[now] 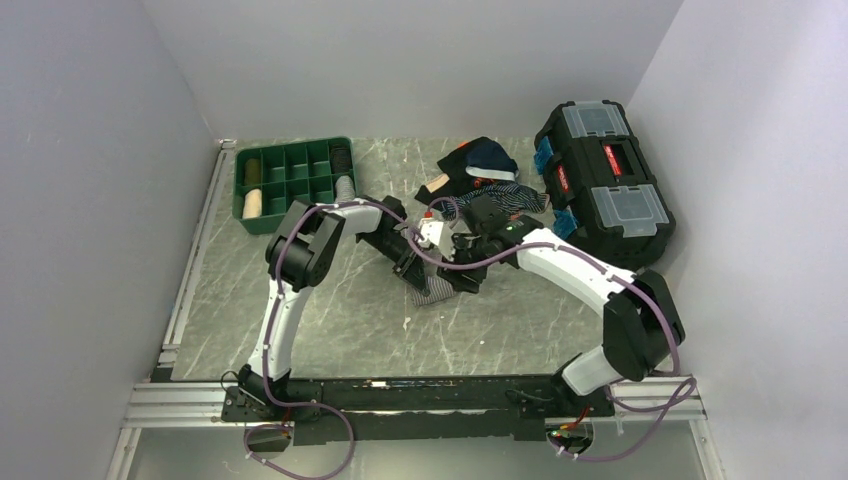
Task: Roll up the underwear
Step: Roll the underwear to the center of the board.
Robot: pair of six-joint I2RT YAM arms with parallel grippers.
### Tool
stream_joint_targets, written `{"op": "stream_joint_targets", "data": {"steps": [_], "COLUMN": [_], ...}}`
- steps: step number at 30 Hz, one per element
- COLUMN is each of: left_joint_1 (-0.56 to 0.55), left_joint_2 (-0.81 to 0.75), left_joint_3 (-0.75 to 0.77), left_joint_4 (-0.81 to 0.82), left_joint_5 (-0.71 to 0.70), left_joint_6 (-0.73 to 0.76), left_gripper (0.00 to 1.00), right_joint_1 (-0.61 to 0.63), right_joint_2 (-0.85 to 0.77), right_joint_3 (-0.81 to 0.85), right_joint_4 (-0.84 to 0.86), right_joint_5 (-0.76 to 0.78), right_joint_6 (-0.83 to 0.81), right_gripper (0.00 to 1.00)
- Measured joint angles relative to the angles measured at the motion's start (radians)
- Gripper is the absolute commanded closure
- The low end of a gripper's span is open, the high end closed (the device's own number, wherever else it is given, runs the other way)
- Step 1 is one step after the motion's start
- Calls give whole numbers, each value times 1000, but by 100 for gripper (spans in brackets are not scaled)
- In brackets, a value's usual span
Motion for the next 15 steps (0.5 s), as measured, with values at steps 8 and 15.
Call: {"op": "stream_joint_targets", "data": {"steps": [8,15], "left_joint_1": [0,2], "left_joint_2": [8,19], "left_joint_3": [10,20], "left_joint_4": [-16,-32], "left_joint_5": [1,8], "left_joint_6": [-6,-6], "left_gripper": [100,100], "right_joint_1": [114,185], "right_joint_2": [64,136], "right_joint_3": [0,0], "right_joint_4": [53,101], "right_joint_5": [107,178], "right_joint_6": [-39,-72], "right_gripper": [37,35]}}
